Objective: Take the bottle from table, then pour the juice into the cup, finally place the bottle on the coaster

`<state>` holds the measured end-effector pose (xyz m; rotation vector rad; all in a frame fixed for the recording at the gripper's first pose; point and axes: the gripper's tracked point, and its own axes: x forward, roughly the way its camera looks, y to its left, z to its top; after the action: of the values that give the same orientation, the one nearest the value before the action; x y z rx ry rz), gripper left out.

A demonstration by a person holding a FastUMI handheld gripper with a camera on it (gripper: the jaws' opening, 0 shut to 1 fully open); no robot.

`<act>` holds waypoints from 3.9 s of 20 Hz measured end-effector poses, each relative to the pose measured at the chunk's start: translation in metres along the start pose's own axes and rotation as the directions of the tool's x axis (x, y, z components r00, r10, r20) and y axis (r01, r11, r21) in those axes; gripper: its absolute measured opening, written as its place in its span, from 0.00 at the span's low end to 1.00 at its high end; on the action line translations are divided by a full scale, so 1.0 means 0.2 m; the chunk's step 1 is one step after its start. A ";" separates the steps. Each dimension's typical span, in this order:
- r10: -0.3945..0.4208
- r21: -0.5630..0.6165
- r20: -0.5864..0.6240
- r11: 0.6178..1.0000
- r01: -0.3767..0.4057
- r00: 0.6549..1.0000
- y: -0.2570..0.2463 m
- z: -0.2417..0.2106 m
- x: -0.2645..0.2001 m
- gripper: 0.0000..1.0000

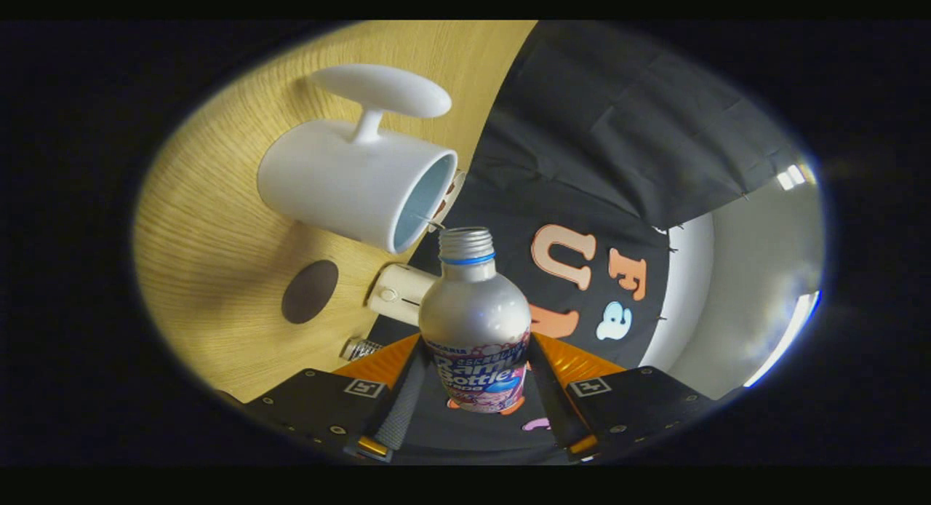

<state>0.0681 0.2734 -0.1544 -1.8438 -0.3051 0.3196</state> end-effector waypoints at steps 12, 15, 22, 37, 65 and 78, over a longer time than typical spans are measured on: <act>0.134 0.353 0.015 0.926 -0.131 0.991 0.09 0.05 0.03 0.77; 0.120 0.492 -0.017 0.865 -0.097 0.993 0.05 -0.01 0.05 0.77; 0.130 0.787 -0.054 0.615 -0.038 0.990 -0.07 -0.15 0.13 0.77; 0.182 0.985 0.048 -0.174 -0.016 0.982 -0.02 -0.19 0.24 0.77; 0.335 0.912 0.090 -0.406 0.057 0.938 0.48 -0.08 0.37 0.78; 0.238 0.904 0.007 -0.416 0.095 0.971 0.19 -0.29 0.17 0.97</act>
<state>0.1218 0.2236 -0.1776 0.0952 0.3158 0.2886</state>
